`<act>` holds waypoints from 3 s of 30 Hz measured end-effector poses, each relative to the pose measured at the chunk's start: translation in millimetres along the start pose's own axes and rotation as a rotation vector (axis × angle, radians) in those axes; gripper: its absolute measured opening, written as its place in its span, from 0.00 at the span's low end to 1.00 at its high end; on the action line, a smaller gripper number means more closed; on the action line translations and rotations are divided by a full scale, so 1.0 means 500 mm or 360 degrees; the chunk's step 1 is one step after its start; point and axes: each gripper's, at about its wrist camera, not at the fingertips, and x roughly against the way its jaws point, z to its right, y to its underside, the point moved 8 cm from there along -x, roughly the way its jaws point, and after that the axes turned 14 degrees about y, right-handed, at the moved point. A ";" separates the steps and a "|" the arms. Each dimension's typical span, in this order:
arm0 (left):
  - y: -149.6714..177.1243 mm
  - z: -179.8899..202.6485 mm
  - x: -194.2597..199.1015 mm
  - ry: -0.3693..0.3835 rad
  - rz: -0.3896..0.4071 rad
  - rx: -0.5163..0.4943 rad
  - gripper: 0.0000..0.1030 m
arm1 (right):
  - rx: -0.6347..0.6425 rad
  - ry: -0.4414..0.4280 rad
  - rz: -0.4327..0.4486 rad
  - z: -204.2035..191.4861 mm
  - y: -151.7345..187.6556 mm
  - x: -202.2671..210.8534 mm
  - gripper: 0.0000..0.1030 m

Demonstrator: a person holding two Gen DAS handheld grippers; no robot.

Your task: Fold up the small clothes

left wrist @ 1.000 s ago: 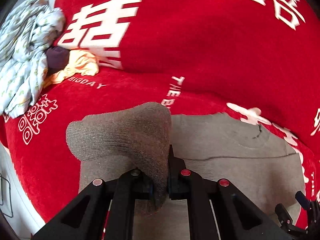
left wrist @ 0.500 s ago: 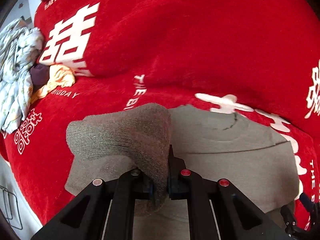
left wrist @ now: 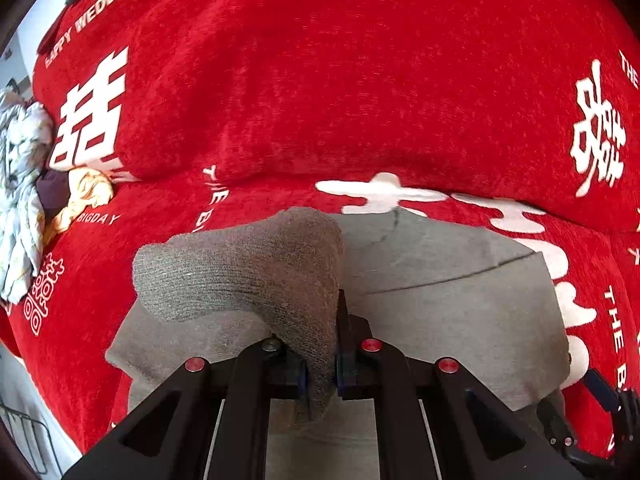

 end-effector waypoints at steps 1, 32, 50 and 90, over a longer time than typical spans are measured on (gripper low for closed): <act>-0.003 0.011 -0.001 -0.0009 0.0001 -0.0021 0.10 | -0.0009 -0.0004 0.0001 0.005 0.000 0.000 0.75; 0.096 0.195 -0.126 0.0138 -0.0196 -0.0296 0.47 | -0.0215 -0.0027 -0.0035 0.151 0.048 -0.039 0.75; 0.103 0.110 -0.023 0.0791 -0.0026 -0.0111 0.47 | -0.0053 -0.0160 0.0117 0.029 -0.073 -0.011 0.75; 0.161 0.080 -0.087 0.0502 -0.0185 -0.0174 0.52 | -0.0208 0.0072 -0.0045 0.110 0.016 -0.080 0.76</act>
